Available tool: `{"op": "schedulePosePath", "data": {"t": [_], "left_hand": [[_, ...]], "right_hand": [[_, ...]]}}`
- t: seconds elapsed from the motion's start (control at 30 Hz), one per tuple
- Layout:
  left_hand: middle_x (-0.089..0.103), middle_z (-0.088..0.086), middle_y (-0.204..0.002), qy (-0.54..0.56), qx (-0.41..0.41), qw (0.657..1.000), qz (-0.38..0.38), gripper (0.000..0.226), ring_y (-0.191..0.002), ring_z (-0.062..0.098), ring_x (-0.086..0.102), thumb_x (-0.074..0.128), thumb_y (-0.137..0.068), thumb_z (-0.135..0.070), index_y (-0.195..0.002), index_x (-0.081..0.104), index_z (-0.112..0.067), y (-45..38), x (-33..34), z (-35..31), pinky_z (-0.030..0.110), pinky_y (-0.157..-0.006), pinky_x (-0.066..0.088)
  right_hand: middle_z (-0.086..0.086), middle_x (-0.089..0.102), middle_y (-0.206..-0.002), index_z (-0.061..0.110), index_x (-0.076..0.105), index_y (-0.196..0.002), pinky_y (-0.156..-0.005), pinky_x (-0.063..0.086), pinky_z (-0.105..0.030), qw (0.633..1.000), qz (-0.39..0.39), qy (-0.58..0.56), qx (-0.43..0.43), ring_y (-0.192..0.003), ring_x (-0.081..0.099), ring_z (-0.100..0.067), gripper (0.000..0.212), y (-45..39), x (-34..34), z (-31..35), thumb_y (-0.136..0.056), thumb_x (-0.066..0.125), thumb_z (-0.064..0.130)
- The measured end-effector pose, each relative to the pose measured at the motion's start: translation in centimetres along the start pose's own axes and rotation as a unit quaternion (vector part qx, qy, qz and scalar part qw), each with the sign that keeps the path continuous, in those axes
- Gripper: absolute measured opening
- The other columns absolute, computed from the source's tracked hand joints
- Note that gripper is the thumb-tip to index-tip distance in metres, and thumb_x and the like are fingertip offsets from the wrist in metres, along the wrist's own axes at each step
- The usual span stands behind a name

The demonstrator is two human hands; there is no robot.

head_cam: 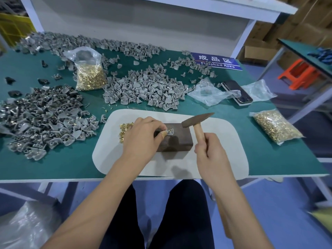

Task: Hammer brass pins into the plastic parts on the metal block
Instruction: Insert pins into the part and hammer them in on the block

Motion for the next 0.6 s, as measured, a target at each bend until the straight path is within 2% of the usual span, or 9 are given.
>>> {"op": "schedulePosePath", "data": {"t": [0.1,0.2,0.27,0.33,0.43,0.6], "left_hand": [[0.065,-0.019,-0.104,-0.003,0.006,1.0,-0.002,0.008,-0.103,0.011,0.051,0.067,-0.093,-0.043,-0.096,0.072,-0.038,0.0,0.0,-0.1,0.029,-0.071,0.032],[0.064,-0.018,-0.104,-0.006,0.008,1.0,-0.001,0.008,-0.104,0.012,0.051,0.067,-0.093,-0.043,-0.096,0.072,-0.038,-0.1,0.0,-0.1,0.029,-0.07,0.031],[0.064,-0.018,-0.103,-0.01,0.011,1.0,-0.002,0.007,-0.103,0.012,0.052,0.067,-0.093,-0.042,-0.096,0.072,-0.038,-0.1,0.0,0.0,0.029,-0.069,0.031],[0.064,-0.018,-0.102,-0.011,0.014,1.0,-0.007,0.006,-0.102,0.012,0.051,0.066,-0.093,-0.041,-0.095,0.072,-0.039,0.0,0.0,0.0,0.03,-0.068,0.031],[0.064,-0.018,-0.102,0.0,0.011,1.0,-0.007,0.006,-0.103,0.012,0.051,0.065,-0.093,-0.04,-0.095,0.071,-0.039,0.0,0.2,0.1,0.03,-0.068,0.032],[0.064,-0.017,-0.102,0.006,0.011,1.0,-0.003,0.003,-0.103,0.012,0.05,0.067,-0.094,-0.04,-0.094,0.07,-0.039,-0.1,0.3,0.3,0.031,-0.068,0.034]], "right_hand": [[0.009,0.062,-0.076,0.033,0.054,-0.119,-0.065,0.044,-0.039,0.997,0.018,0.07,-0.003,-0.073,0.057,-0.02,0.025,-0.5,-0.3,0.8,-0.107,0.038,0.048],[0.005,0.069,-0.088,0.04,0.054,-0.129,-0.073,0.052,-0.044,0.989,0.011,0.138,-0.046,-0.084,0.061,-0.029,0.032,-0.7,-0.6,2.3,-0.108,0.034,0.051],[0.003,0.072,-0.094,0.04,0.054,-0.133,-0.075,0.053,-0.046,0.99,-0.003,0.132,-0.054,-0.087,0.063,-0.031,0.034,-0.9,-0.2,2.9,-0.108,0.034,0.051],[0.002,0.071,-0.092,0.04,0.055,-0.133,-0.075,0.053,-0.046,0.991,0.003,0.122,-0.051,-0.086,0.062,-0.033,0.033,-1.0,0.4,3.2,-0.108,0.036,0.049],[0.003,0.068,-0.087,0.039,0.057,-0.123,-0.074,0.053,-0.047,0.994,0.027,0.103,-0.039,-0.084,0.059,-0.032,0.026,-1.1,0.9,2.9,-0.108,0.037,0.048],[0.008,0.062,-0.076,0.042,0.056,-0.127,-0.066,0.049,-0.045,0.994,-0.052,0.076,-0.056,-0.075,0.056,-0.029,0.028,-1.1,0.0,3.4,-0.108,0.037,0.05]]}}
Point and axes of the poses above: each hand's wrist, its own y-axis away from the middle knuckle, its own x-axis out of the palm, z = x × y, the point moved 5 cm from there along -y, towards the middle knuckle
